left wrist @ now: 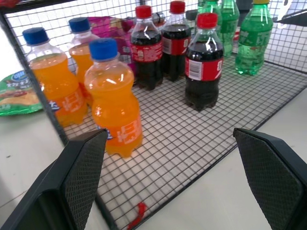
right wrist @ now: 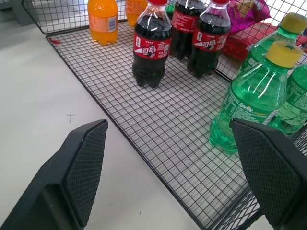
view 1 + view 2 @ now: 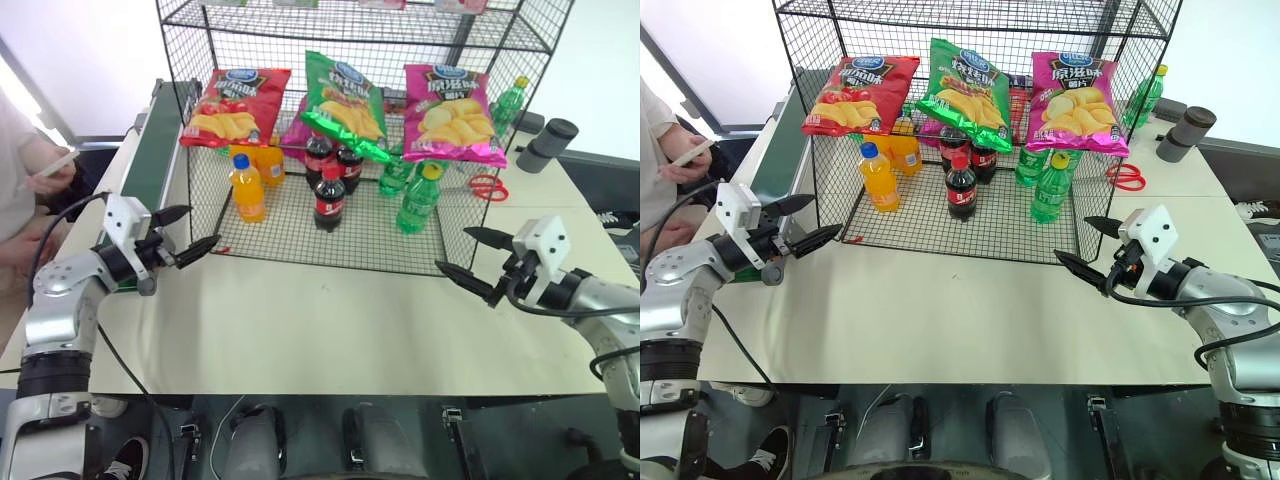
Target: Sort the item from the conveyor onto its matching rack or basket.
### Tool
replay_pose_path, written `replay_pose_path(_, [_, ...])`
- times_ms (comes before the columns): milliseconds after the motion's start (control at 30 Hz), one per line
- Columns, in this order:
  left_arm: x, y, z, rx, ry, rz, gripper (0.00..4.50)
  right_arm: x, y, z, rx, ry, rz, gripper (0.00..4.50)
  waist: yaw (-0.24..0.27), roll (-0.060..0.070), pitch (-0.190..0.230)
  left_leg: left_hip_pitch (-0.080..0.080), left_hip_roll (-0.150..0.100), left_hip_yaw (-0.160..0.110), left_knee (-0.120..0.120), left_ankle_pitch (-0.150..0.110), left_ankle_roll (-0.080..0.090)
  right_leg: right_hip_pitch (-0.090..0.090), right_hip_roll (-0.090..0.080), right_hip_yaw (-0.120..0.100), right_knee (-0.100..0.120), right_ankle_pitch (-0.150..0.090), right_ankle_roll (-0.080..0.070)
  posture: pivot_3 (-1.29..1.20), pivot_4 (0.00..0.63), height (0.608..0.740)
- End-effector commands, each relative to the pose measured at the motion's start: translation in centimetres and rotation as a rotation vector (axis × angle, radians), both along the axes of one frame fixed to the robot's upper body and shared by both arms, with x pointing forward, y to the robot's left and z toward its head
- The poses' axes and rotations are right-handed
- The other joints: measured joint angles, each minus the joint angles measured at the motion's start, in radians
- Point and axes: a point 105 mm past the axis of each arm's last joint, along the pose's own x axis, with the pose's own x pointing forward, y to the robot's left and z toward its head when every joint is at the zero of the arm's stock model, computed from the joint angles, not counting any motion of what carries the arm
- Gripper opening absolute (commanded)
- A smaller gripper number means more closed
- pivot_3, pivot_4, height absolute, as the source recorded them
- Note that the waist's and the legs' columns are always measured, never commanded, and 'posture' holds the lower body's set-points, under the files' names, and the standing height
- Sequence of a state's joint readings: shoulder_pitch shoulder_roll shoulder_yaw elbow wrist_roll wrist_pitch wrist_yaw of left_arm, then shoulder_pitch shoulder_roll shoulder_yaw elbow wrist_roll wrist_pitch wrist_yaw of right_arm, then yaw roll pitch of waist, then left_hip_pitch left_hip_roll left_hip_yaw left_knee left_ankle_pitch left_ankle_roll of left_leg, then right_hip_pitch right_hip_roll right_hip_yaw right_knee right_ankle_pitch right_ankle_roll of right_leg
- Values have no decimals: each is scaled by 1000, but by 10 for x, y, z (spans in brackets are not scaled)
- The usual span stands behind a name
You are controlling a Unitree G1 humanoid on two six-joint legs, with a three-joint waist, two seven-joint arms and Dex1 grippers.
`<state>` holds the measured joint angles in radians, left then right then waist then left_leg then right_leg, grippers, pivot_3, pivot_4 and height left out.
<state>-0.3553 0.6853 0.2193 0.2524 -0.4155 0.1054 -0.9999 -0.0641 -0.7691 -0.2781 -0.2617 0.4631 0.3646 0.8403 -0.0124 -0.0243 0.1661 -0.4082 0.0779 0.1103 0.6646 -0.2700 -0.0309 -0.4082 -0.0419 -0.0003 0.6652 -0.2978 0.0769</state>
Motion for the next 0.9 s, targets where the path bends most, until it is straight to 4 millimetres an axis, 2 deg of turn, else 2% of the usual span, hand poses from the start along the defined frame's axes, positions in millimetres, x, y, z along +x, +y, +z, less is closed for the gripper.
replay_pose_path(33, [-1, -2, 13, 18, -48, 2, 4500, 3, 1, 9, -8, -42, 4, 4239, 0, 0, 0, 0, 0, 0, 0, 0, 0, 0, 0, 0, 0, 0, 0, 0, 150, 740])
replay_pose_path(467, [1, -11, 21, 20, -57, -8, 4500, 1, 3, 9, 0, -51, -2, 4239, 1, 0, 0, 0, 0, 0, 0, 0, 0, 0, 0, 0, 0, 0, 0, 0, 150, 740])
replay_pose_path(900, [-6, -21, 28, -11, -39, -100, 4500, -3, 3, 8, -16, -77, 12, 4239, 0, 0, 0, 0, 0, 0, 1, 0, 0, 0, 0, 0, 0, 0, 0, 0, 150, 740])
